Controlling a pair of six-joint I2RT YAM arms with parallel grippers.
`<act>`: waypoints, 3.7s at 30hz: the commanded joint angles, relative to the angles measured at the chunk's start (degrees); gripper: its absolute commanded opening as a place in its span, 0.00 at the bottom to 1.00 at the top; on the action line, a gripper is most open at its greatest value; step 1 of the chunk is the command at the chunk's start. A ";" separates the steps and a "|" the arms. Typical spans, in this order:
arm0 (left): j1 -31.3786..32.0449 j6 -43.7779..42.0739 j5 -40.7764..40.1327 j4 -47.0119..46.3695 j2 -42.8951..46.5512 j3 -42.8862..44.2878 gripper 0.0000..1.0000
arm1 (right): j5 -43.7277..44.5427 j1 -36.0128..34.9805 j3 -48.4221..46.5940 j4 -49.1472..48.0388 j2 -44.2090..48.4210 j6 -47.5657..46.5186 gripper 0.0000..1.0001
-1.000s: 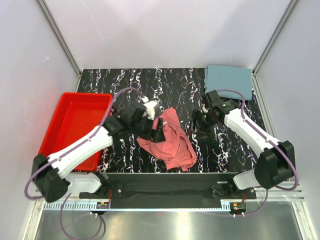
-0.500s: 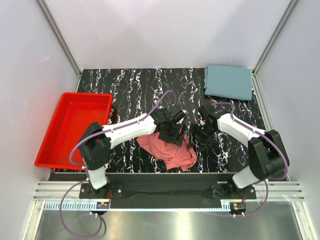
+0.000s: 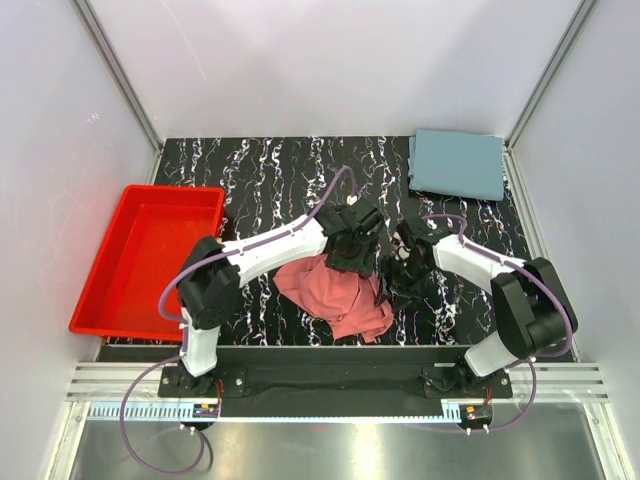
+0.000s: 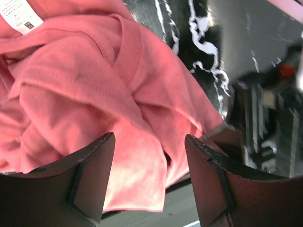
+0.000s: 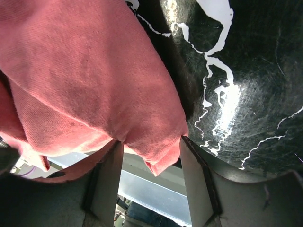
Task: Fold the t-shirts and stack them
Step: Flatten the tshirt out
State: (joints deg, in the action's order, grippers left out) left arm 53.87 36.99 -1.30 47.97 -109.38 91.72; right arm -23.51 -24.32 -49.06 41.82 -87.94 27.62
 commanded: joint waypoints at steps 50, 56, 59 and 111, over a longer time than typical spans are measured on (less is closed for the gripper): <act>-7.46 -31.36 -59.16 -11.72 64.82 -0.50 0.00 | 24.24 -0.21 -41.75 12.60 28.78 -2.73 0.00; -7.46 -43.82 -57.76 -26.57 62.55 5.39 0.00 | 1.47 -0.29 -43.13 5.46 27.66 -1.43 0.00; -7.46 -48.83 -57.15 -31.41 59.65 10.13 0.00 | -7.15 -0.47 -44.89 3.45 26.51 0.68 0.00; 8.16 -5.53 3.12 -41.37 29.80 -13.32 0.00 | 5.31 16.75 -78.20 -2.38 -29.12 -0.36 0.00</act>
State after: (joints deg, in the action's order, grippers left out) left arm 56.51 26.85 -9.02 13.34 -74.37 79.24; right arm -15.14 -8.27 -125.21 31.40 -116.77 31.99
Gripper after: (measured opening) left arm 0.025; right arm 0.018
